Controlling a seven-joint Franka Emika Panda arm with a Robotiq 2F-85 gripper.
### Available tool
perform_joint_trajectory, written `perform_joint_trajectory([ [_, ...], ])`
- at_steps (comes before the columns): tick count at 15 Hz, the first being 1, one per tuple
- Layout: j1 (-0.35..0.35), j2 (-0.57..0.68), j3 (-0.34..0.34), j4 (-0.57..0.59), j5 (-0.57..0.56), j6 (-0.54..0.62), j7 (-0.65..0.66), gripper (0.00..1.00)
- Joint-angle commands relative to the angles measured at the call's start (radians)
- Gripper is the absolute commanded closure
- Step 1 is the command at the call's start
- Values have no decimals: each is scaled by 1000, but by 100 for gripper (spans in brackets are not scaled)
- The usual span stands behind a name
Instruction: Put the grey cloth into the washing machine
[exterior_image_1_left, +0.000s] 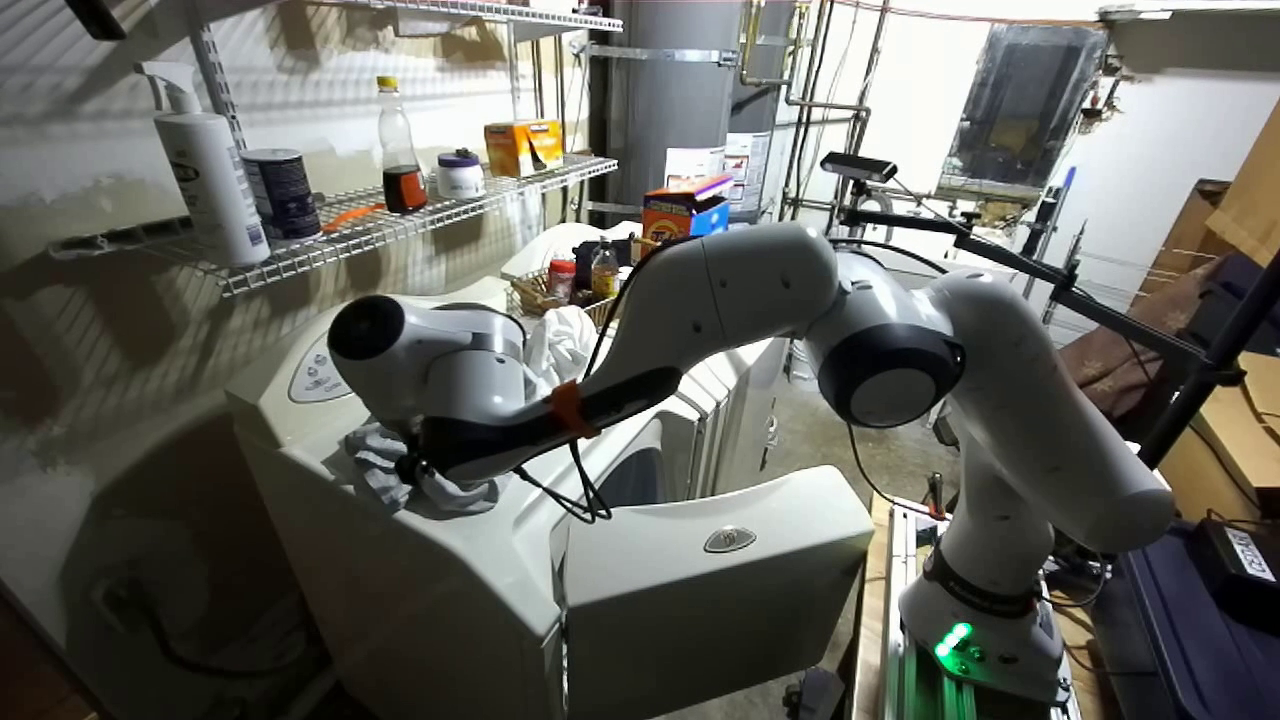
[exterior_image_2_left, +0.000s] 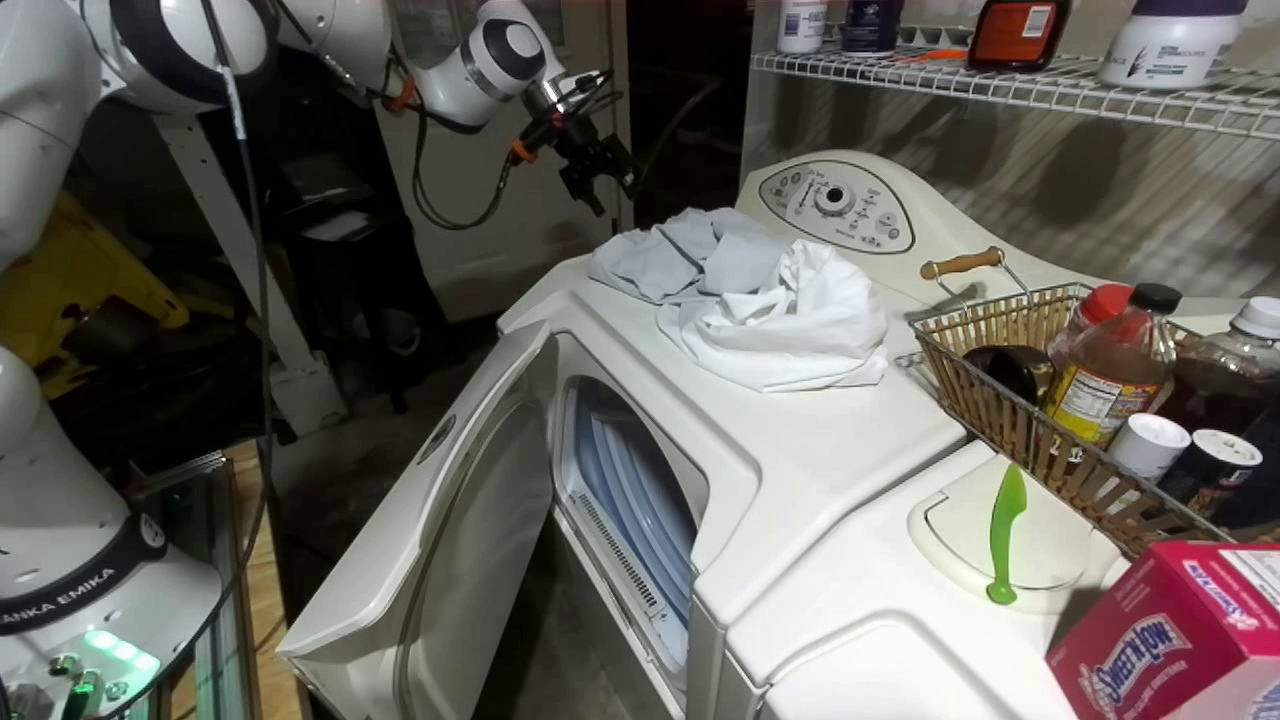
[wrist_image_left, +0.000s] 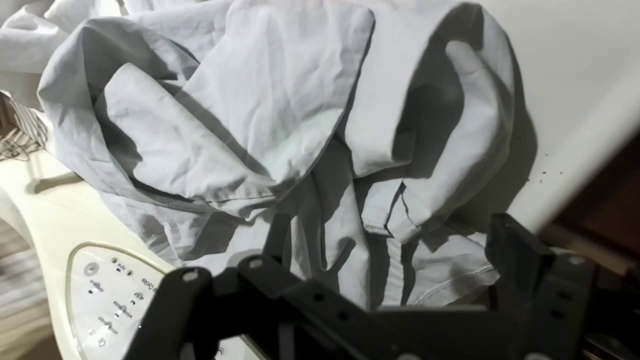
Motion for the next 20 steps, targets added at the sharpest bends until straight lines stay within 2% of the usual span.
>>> perform_joint_trajectory([
  [1,31,47,-18,20,-20,2,76,0],
  [4,54,79,-27,23,-29,1,134,0],
  [9,124,129,-93,21,-121,-33,209,0],
  [12,149,151,-128,10,-159,-14,246,0],
  [16,164,179,-169,10,-200,-19,251,0],
  [20,150,212,-207,11,-221,17,253,0],
])
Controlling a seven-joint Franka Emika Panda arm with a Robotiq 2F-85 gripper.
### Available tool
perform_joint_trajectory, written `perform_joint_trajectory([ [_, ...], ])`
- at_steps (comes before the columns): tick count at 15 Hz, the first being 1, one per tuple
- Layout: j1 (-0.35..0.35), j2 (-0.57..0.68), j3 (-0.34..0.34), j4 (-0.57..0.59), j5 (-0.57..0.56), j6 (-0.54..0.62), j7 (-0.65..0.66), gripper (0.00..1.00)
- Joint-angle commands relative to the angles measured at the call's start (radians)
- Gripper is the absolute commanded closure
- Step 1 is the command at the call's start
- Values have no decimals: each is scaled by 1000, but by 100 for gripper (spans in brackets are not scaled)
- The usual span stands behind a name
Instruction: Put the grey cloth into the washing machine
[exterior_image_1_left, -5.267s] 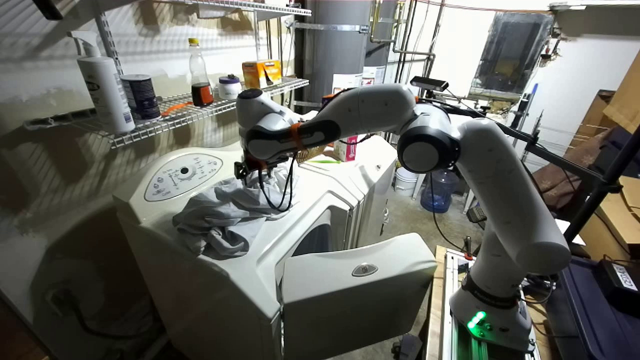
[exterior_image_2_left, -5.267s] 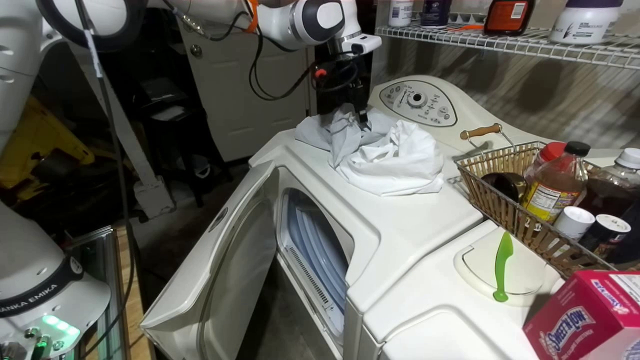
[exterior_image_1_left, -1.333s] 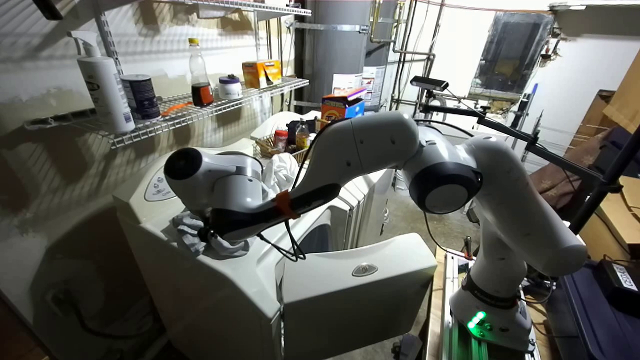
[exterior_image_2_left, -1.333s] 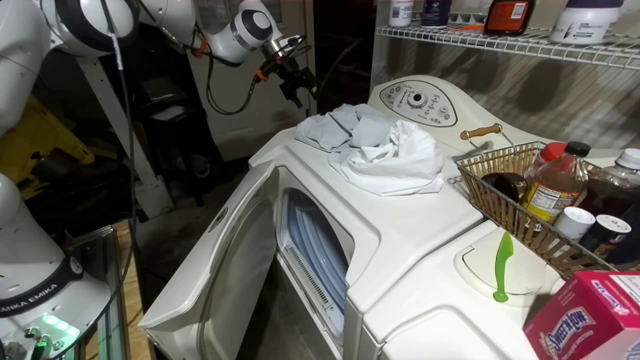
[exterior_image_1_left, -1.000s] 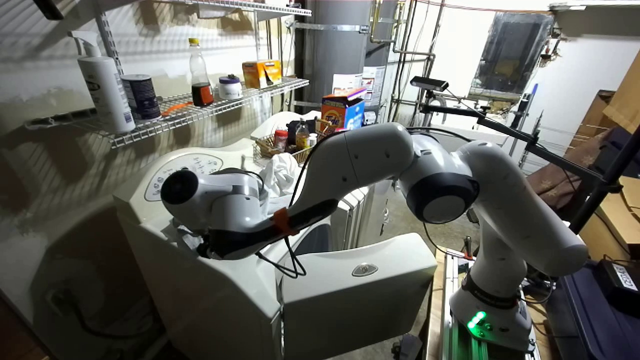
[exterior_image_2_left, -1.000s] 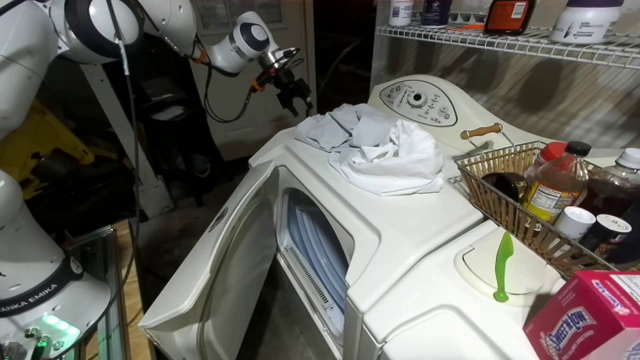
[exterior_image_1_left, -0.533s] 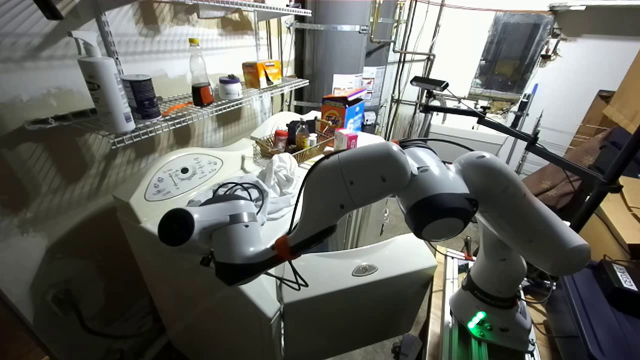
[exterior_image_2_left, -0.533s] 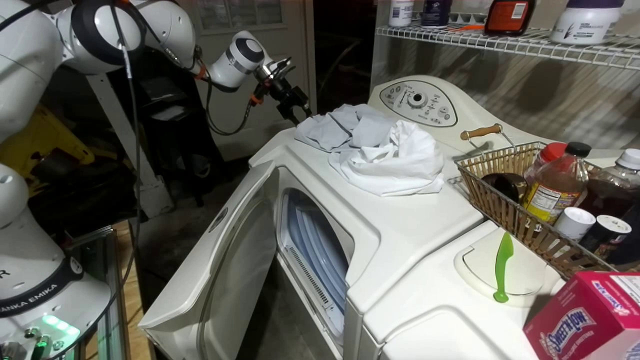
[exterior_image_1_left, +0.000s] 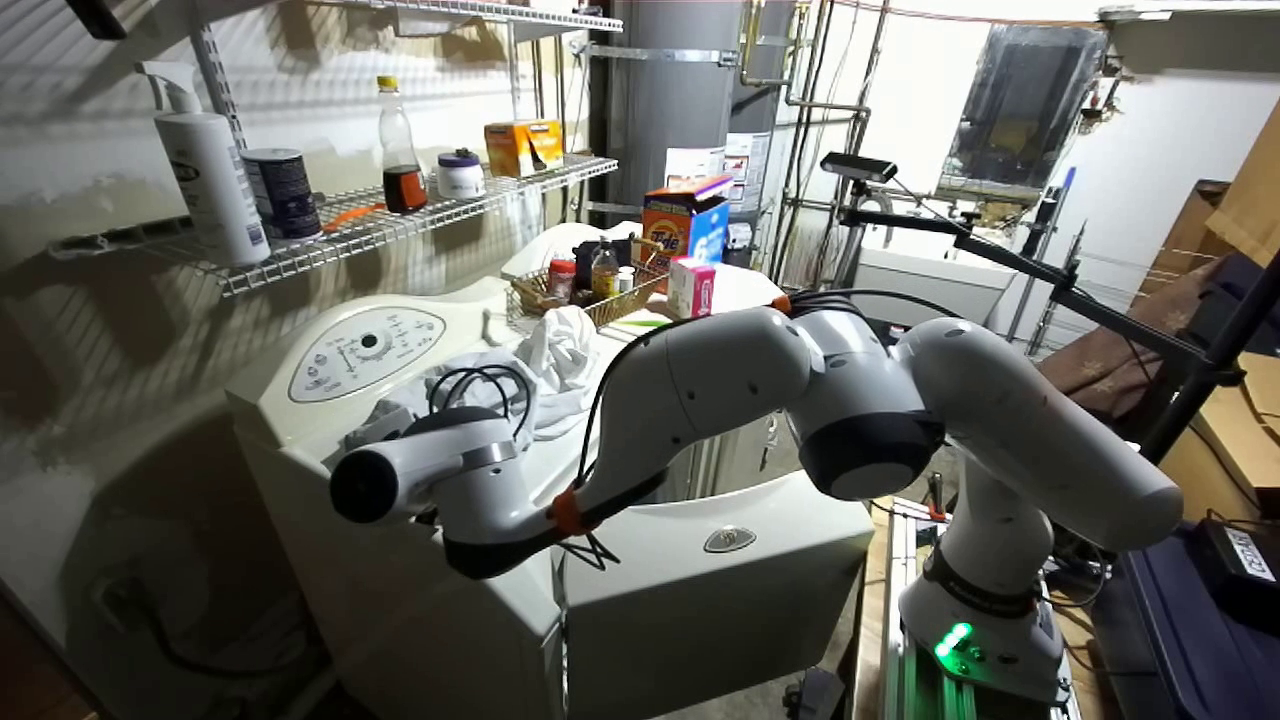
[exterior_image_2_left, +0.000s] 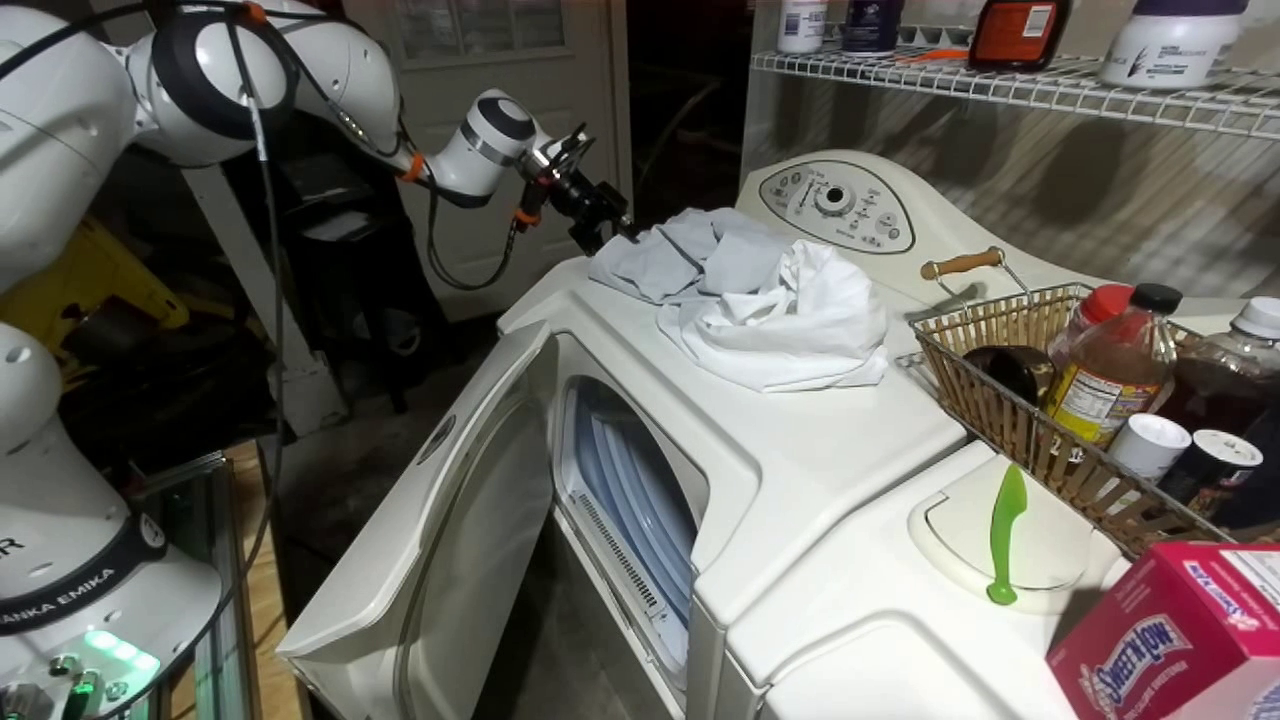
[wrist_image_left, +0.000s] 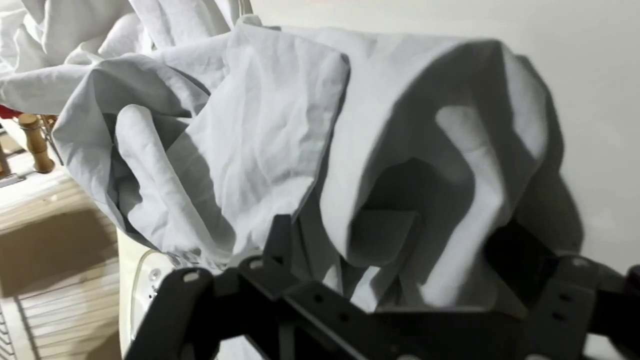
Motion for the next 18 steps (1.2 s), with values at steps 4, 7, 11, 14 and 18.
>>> perform_joint_trajectory([
  [4,-8,56,-93,31,-91,65,16,0],
  [7,-21,69,-134,46,-108,101,12,0],
  [11,-47,88,-177,55,-129,184,3,0],
  [14,-90,110,-189,70,-124,282,-14,0],
  [18,-194,140,-127,121,-177,413,-31,0],
])
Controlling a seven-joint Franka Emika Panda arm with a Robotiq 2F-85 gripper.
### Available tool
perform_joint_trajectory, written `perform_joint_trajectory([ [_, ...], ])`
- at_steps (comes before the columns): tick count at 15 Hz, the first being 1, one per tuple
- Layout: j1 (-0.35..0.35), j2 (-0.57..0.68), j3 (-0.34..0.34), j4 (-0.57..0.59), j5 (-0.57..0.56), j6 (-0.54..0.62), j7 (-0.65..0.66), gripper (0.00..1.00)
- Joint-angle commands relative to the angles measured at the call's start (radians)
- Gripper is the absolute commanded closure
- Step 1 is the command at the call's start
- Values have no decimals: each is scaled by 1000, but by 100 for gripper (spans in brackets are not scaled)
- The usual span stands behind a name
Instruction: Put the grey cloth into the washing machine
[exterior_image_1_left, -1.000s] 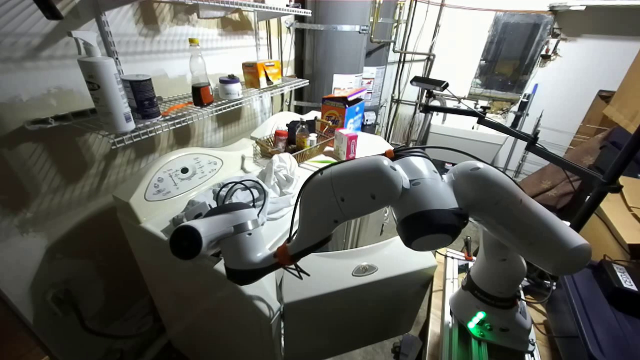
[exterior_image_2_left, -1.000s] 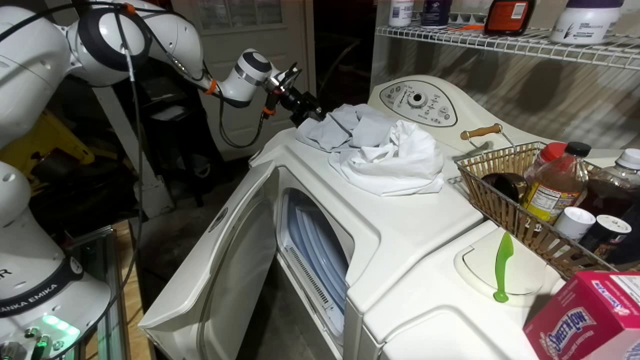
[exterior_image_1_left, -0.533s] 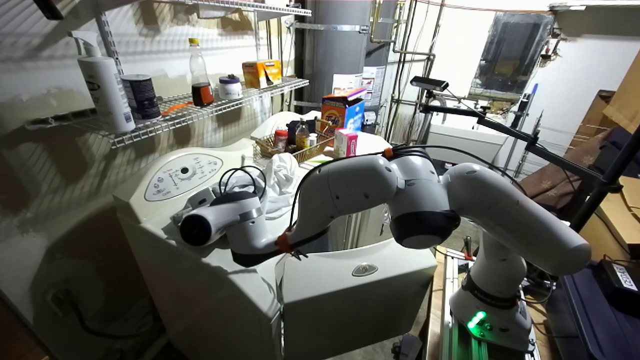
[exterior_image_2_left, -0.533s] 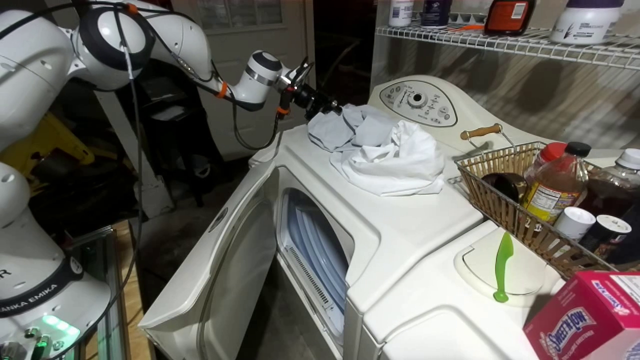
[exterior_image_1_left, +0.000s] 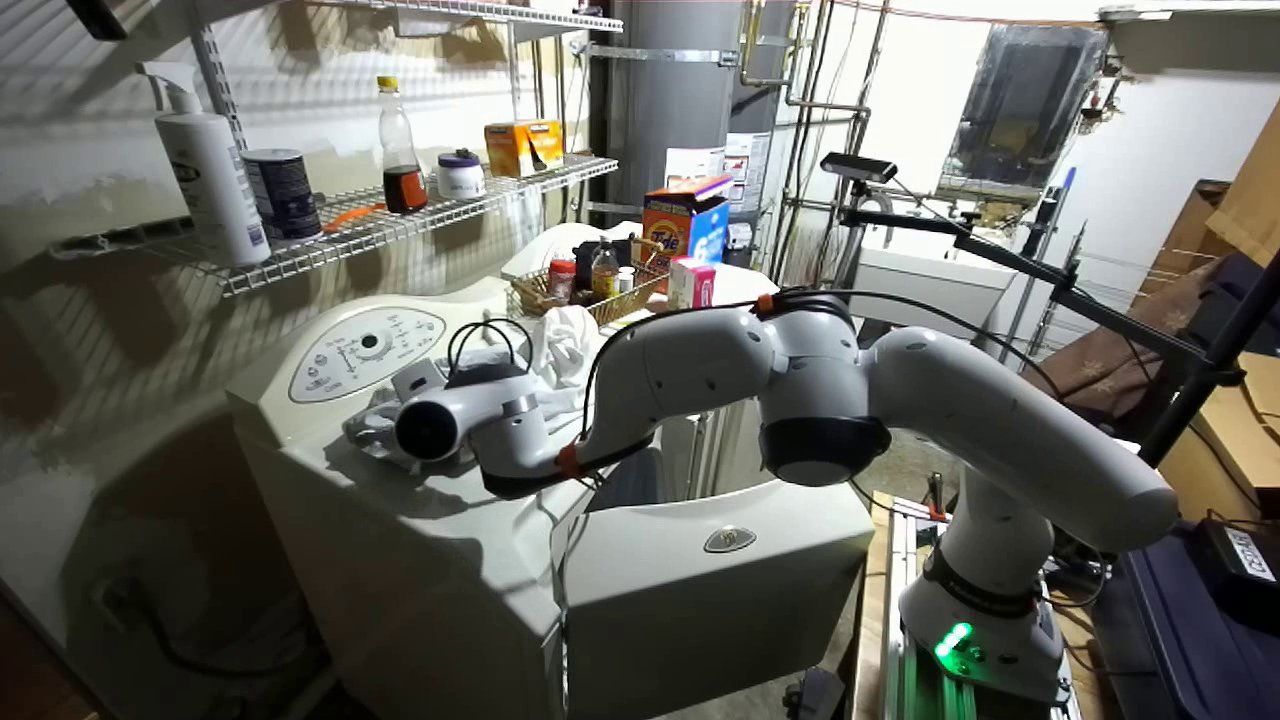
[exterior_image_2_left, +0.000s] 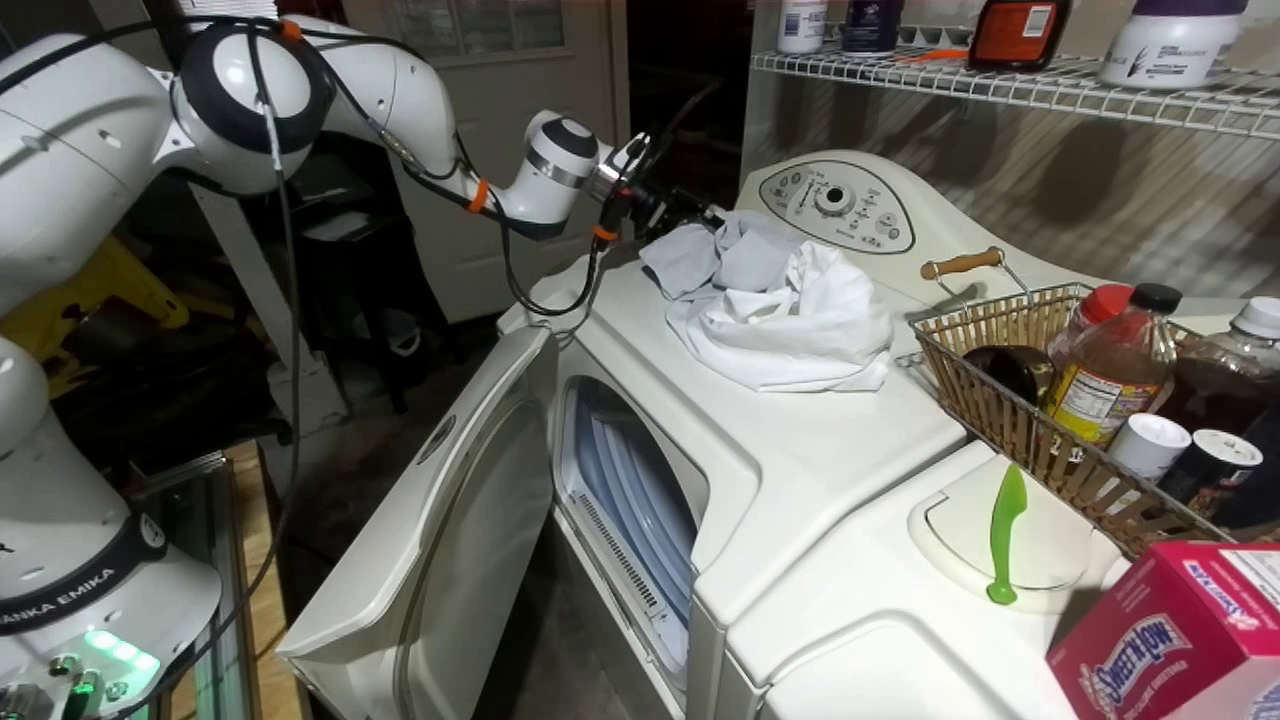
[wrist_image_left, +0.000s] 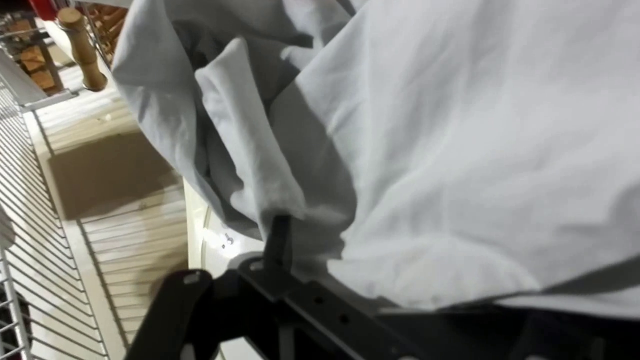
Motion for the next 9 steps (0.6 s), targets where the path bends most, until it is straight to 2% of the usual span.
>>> perform_joint_trajectory([
  [1,-116,63,70,114,-92,93,-16,0],
  [2,-146,67,101,131,-103,113,-28,0],
  [3,-171,75,127,149,-114,130,-44,25],
  [4,-197,76,159,159,-110,147,-71,26],
  [9,-284,10,341,137,-29,182,-261,62],
])
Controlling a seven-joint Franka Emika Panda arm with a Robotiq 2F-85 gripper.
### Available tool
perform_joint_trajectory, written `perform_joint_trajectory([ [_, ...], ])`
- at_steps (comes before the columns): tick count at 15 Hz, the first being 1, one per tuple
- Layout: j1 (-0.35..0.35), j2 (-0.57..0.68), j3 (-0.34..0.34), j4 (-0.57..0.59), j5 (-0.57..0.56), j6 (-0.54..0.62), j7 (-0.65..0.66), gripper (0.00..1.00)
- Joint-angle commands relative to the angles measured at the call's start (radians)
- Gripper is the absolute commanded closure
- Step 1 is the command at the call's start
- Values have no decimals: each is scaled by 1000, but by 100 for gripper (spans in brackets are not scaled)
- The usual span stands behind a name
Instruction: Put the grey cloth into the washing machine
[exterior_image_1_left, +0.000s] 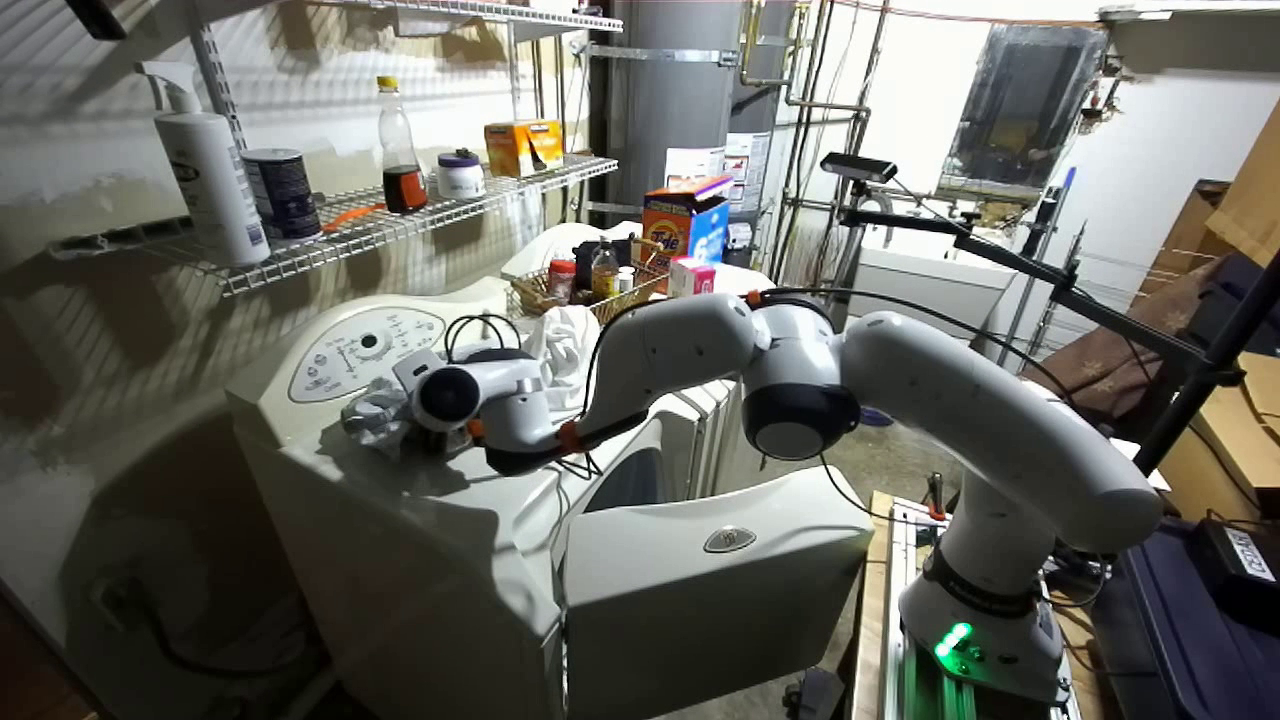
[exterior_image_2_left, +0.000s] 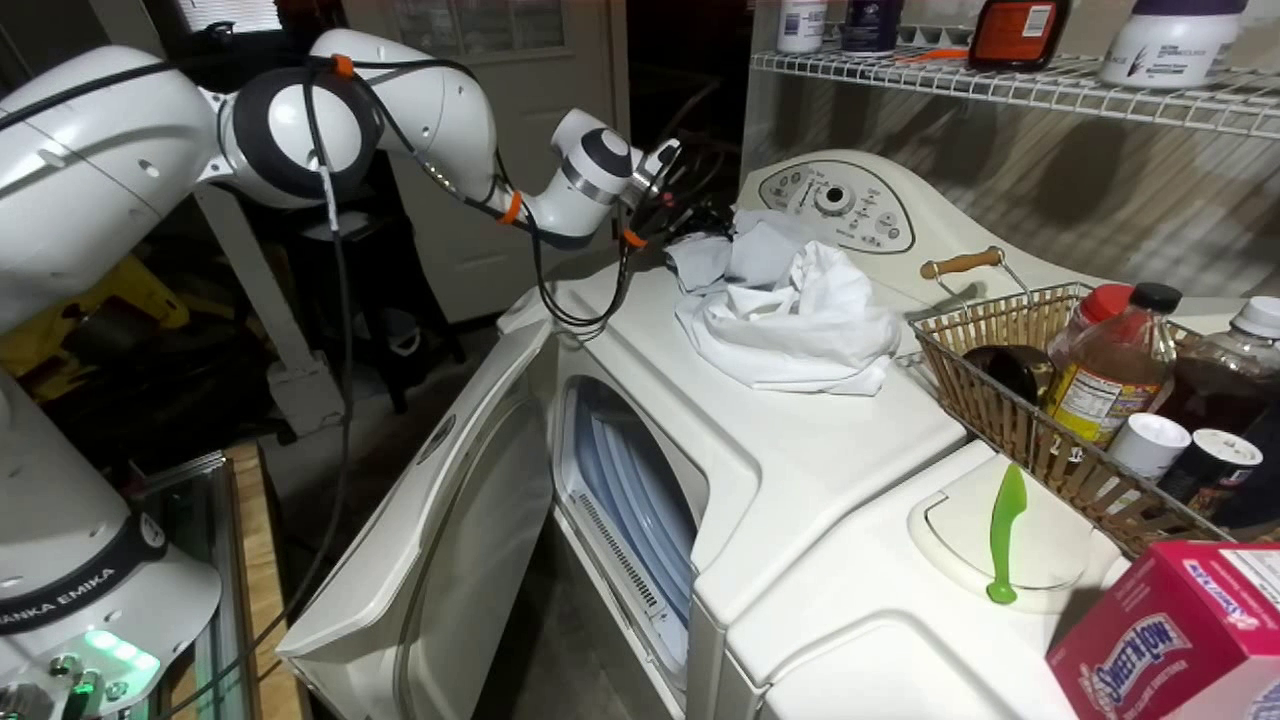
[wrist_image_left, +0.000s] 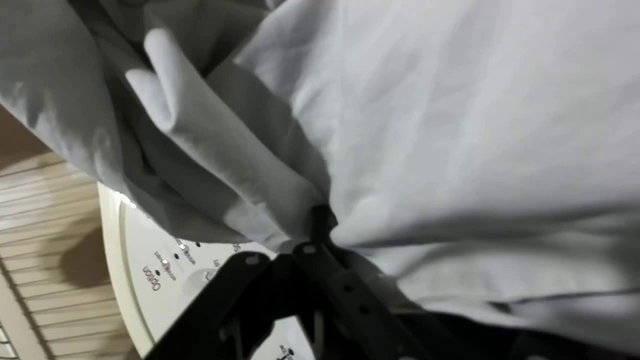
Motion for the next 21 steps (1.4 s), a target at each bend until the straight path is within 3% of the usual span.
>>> perform_joint_trajectory([
  [1,-65,-37,137,0,61,10,-149,70],
  [6,-117,-144,276,-68,198,-81,-311,99],
  [14,-183,-356,400,-165,396,-317,-282,98],
  [17,-216,-479,435,-255,491,-295,-220,98],
  [21,-233,-653,425,-417,556,-294,-58,98],
])
